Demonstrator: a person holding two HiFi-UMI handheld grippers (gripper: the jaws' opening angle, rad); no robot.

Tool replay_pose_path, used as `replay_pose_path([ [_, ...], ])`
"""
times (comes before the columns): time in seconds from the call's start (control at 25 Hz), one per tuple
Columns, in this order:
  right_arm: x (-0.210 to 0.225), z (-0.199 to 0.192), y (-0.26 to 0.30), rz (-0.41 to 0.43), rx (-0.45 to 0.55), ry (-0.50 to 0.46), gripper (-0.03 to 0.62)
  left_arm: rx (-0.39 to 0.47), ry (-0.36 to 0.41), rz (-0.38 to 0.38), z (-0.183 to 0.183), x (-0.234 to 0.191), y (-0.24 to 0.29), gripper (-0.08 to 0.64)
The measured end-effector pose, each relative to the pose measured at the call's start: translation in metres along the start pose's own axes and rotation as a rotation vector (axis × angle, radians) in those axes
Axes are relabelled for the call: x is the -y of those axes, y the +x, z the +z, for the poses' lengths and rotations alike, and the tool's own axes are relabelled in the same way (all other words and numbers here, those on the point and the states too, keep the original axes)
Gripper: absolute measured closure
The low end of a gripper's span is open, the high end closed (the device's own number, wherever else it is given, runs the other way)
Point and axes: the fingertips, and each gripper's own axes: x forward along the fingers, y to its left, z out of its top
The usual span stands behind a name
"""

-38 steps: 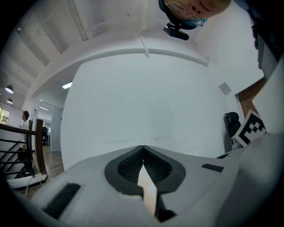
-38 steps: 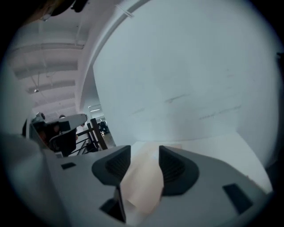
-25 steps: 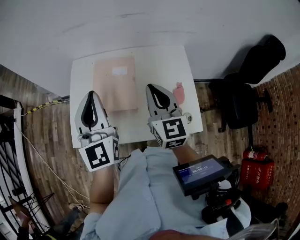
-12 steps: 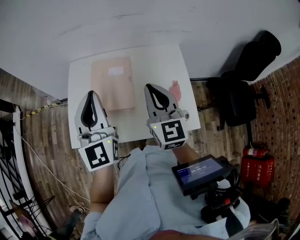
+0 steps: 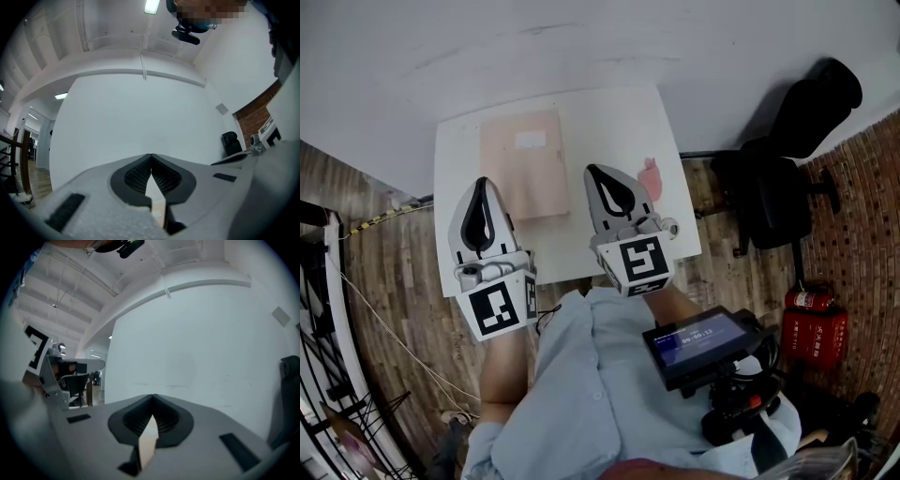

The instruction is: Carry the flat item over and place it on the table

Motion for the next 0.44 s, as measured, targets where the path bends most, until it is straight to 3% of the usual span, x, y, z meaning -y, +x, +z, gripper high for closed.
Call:
replay_pose_path([
  [0.44,0.0034,-0.0072,0.0076,-0.004,-0.019,0.005,0.588,-0.012,-0.002,-0.001,-0.0062,-0.0014,0.0058,0.551],
])
